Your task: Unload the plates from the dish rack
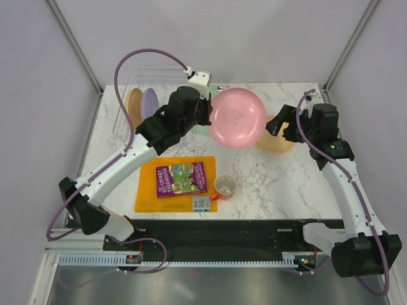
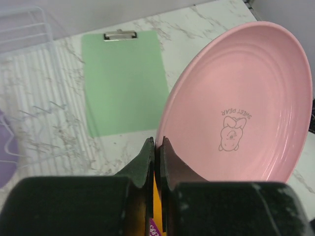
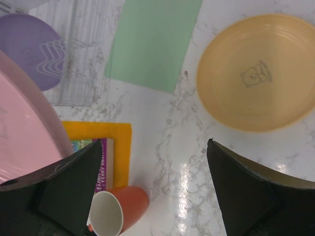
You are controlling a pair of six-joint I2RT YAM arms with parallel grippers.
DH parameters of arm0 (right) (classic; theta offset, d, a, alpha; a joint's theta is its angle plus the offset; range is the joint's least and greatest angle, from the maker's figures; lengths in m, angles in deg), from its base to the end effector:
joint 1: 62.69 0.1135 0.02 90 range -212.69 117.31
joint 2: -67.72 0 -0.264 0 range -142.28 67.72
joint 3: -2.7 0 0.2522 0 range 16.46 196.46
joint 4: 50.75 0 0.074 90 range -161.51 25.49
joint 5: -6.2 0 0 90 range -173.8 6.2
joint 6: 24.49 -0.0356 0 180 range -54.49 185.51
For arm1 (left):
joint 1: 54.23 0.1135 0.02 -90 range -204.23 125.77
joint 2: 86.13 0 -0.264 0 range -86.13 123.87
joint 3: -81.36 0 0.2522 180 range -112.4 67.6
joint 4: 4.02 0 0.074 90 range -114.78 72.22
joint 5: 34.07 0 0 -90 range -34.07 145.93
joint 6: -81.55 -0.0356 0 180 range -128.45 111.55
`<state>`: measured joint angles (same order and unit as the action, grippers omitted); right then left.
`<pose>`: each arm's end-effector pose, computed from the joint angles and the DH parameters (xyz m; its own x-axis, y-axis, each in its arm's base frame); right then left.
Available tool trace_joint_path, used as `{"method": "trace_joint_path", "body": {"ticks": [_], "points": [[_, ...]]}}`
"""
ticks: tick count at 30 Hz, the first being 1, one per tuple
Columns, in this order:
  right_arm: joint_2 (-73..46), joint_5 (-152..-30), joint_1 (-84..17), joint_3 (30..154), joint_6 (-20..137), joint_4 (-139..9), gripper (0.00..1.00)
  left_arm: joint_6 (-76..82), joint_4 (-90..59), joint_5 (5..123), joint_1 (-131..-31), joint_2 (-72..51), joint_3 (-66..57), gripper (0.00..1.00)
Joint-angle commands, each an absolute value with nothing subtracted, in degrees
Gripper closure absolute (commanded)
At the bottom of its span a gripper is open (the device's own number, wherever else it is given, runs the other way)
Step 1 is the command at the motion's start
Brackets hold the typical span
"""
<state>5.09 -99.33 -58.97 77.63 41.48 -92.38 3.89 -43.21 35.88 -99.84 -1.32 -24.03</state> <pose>0.2383 0.0250 0.3486 -0.5668 0.3563 -0.7428 -0.0708 0.8772 0.4748 0.2424 -0.2302 0.4308 -0.3130 0.0327 -0.9492 0.3860 0.9175 -0.0957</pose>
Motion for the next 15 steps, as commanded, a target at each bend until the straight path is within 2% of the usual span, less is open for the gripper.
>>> {"method": "trace_joint_path", "body": {"ticks": [1, 8, 15], "points": [[7.1, -107.4, -58.3, 76.1, 37.2, -84.6, 0.06, 12.4, -40.3, 45.9, -99.9, -1.9, -22.8, 0.98], [9.7, -109.2, -58.2, 74.6, 36.4, -84.5, 0.05, 13.3, -39.8, 45.7, -99.7, -1.6, -21.8, 0.98], [15.4, -104.3, -58.3, 74.6, 36.6, -85.9, 0.06, 14.8, -40.1, 42.9, -97.5, -1.6, -19.6, 0.98]]}}
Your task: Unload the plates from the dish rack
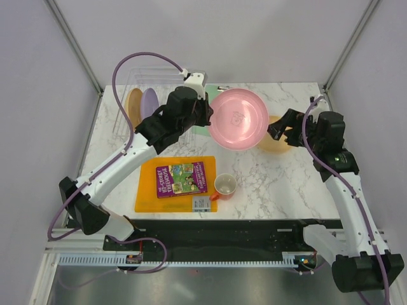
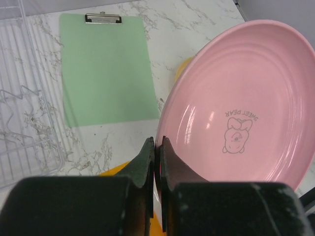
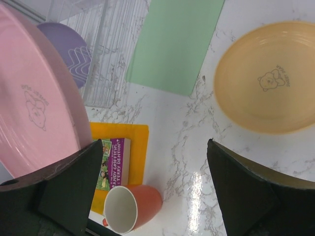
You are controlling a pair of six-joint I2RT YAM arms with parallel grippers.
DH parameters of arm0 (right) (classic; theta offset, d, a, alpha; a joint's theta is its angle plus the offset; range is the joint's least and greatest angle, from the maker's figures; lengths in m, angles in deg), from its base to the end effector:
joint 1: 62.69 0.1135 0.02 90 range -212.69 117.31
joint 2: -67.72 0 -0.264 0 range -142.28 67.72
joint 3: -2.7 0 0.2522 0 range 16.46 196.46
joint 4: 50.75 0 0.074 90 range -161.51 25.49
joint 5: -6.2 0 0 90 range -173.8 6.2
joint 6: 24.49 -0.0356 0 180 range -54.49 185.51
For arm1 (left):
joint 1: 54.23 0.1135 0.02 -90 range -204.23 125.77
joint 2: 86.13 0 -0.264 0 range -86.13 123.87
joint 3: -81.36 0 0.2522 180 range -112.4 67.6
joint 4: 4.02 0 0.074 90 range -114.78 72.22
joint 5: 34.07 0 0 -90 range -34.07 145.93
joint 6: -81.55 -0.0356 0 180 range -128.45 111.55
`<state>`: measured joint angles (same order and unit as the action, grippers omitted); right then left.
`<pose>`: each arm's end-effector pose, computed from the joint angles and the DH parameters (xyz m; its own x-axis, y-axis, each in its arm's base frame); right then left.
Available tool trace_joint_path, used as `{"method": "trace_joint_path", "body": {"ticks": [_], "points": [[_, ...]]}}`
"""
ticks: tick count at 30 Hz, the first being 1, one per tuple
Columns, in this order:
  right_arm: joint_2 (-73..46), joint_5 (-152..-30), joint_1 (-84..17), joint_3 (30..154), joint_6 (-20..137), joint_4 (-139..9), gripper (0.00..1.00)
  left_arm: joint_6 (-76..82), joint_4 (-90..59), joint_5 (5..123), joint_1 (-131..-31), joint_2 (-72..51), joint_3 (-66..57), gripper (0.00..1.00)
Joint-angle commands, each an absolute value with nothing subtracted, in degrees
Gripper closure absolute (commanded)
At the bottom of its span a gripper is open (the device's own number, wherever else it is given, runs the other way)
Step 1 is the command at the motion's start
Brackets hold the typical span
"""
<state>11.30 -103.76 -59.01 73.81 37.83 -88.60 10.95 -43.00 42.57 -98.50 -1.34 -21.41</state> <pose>0.2155 0.0260 0.3551 -0.5211 0.4040 -0.7518 -0.1485 0.8245 0.5460 0.2473 -0.2296 0.4153 -0.4163 -0.0455 -0.9081 0.4097 0.8822 -0.2320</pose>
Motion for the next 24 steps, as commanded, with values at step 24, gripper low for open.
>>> {"method": "trace_joint_path", "body": {"ticks": [24], "points": [[6.5, -117.5, -58.0, 69.8, 31.9, -75.1, 0.23, 18.6, -32.3, 56.0, -95.8, 0.2, -16.0, 0.98]]}}
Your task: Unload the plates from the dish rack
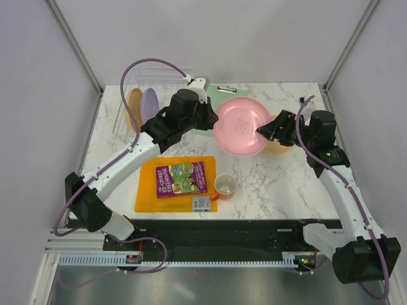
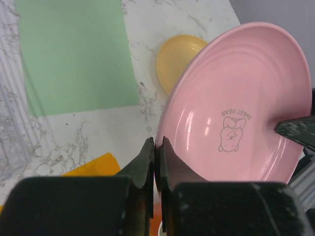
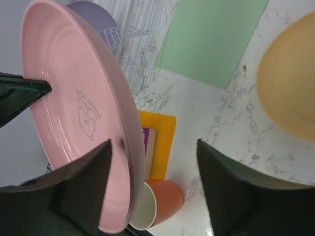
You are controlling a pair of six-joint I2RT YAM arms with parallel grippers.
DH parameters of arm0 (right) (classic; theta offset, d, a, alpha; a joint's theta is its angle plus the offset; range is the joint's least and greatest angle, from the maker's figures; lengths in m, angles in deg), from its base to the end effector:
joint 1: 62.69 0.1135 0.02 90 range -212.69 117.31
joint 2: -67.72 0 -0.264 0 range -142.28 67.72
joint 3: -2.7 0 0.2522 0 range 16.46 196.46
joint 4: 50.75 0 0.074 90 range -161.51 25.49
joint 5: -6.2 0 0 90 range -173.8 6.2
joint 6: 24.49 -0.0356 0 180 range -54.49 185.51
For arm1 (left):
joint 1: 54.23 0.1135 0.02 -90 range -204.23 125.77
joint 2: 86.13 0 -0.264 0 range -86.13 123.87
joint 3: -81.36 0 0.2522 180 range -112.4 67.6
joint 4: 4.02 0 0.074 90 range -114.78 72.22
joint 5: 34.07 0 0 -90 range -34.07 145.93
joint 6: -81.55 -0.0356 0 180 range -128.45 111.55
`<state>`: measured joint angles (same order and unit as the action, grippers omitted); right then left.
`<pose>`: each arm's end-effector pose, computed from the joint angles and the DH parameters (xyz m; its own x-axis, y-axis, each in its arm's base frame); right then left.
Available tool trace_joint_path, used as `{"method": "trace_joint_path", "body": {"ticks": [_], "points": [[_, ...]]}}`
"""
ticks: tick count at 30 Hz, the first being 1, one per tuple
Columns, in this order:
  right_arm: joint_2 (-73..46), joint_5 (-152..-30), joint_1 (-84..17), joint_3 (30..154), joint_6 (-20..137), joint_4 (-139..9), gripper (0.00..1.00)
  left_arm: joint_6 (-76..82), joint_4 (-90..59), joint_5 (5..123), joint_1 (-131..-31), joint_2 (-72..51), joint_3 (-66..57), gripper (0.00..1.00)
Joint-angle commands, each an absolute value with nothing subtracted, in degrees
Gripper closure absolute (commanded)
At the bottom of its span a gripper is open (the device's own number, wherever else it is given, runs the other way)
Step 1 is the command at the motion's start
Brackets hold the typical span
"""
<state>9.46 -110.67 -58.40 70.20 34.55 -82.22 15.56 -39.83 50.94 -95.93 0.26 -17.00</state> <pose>0.2261 0.0331 0.3385 -0.5725 0.4172 -0.7058 -0.2209 0.7505 0.6228 0.2635 -0.2307 0.3850 -0.5212 -0.0786 -0.8498 0.4283 0.8372 -0.3401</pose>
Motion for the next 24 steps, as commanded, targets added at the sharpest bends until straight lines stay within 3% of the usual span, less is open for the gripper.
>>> {"method": "trace_joint_path", "body": {"ticks": [1, 3, 5, 7, 8, 10, 11, 14, 19, 24], "points": [[5.9, -117.7, -58.0, 69.9, 31.9, -74.4, 0.35, 18.6, -31.3, 58.4, -95.8, 0.1, -14.8, 0.98], [5.2, -117.8, -58.1, 70.2, 32.4, -74.0, 0.52, 18.5, -27.7, 60.5, -95.7, -0.7, -13.3, 0.98], [5.0, -117.8, -58.1, 70.7, 32.7, -73.7, 0.8, 18.1, -25.0, 64.0, -95.5, -1.4, -10.9, 0.98], [4.8, -116.4, -58.3, 71.4, 32.6, -74.3, 1.0, 17.5, -23.2, 67.1, -95.3, -1.9, -9.9, 0.98], [5.1, -115.3, -58.4, 71.7, 32.6, -74.7, 1.0, 17.4, -23.4, 67.2, -94.9, -1.9, -9.7, 0.76], [5.7, -110.4, -59.0, 72.9, 33.9, -76.6, 1.0, 17.5, -25.0, 66.0, -94.4, -2.3, -9.0, 0.49], [6.1, -108.1, -59.4, 73.8, 34.9, -78.1, 1.0, 17.2, -25.9, 64.8, -94.1, -2.5, -8.5, 0.25], [6.0, -98.6, -61.8, 77.5, 38.9, -83.8, 1.0, 15.4, -29.4, 56.4, -93.8, -4.8, -6.2, 0.02], [1.8, -90.7, -67.1, 81.4, 40.8, -88.1, 1.0, 12.8, -31.4, 43.1, -93.2, -11.8, 0.5, 0.0], [-7.1, -92.1, -72.1, 80.9, 38.2, -88.0, 0.99, 9.0, -31.8, 34.4, -93.3, -18.9, 5.8, 0.0]]}}
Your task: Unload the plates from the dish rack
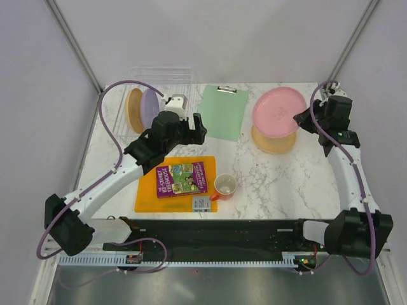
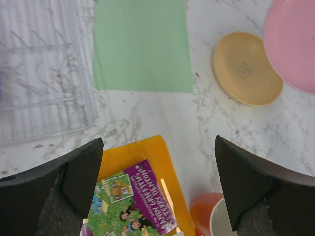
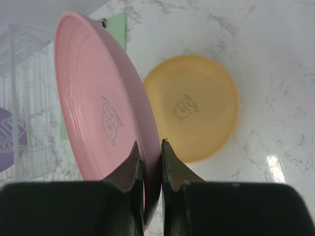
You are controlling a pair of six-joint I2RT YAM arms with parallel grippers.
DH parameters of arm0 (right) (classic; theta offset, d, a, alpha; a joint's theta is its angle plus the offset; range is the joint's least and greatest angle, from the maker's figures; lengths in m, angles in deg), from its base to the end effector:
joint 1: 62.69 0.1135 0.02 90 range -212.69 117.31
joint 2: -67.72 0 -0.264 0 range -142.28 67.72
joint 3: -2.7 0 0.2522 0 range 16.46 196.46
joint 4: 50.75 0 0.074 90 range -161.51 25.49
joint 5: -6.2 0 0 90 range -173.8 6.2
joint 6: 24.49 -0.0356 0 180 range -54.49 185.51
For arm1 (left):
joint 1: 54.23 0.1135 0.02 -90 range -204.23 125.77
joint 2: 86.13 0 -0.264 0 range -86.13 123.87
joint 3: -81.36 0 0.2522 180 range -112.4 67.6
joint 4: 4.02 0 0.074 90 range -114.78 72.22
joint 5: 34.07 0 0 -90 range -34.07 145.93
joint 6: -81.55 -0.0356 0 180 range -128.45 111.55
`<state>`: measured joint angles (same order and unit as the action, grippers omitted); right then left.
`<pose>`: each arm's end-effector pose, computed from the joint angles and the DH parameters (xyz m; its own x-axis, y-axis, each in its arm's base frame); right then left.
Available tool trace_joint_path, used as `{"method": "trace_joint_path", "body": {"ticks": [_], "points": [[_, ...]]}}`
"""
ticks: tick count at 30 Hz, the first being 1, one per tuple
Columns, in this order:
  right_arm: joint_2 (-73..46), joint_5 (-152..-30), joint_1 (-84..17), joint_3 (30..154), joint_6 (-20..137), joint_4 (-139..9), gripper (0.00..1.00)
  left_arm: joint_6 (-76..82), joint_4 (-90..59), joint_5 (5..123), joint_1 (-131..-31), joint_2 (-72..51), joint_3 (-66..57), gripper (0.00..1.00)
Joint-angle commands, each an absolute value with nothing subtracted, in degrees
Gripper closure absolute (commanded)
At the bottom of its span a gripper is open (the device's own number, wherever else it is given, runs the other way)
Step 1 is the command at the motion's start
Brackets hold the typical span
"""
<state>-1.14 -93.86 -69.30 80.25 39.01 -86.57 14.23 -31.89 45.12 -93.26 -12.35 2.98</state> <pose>0.2701 -0.0250 0.3481 -0.4237 0.4914 -0.7609 0.1653 0.8679 0.4684 0.2355 -0.1823 0.3442 -0.4701 -0.1065 -0.8762 0.3289 0.9001 -0.2859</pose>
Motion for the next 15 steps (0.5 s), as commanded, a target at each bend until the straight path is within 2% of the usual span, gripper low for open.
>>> {"method": "trace_joint_path", "body": {"ticks": [1, 4, 7, 15], "points": [[-8.1, -93.8, -75.1, 80.1, 37.5, -87.3, 1.0, 6.9, -31.8, 30.7, -93.3, -19.9, 7.4, 0.0], [-11.3, -100.2, -79.2, 78.2, 35.6, -83.8, 1.0, 2.7, -32.5, 24.9, -93.3, -23.5, 9.3, 0.0], [-13.8, -101.2, -79.4, 78.4, 35.6, -82.7, 1.0, 0.9, -33.7, 21.3, -93.3, -25.4, 10.0, 0.0], [-20.8, -106.5, -79.7, 75.9, 34.2, -76.5, 1.0, 2.3, -34.2, 20.6, -93.2, -28.4, 11.8, 0.0]]}}
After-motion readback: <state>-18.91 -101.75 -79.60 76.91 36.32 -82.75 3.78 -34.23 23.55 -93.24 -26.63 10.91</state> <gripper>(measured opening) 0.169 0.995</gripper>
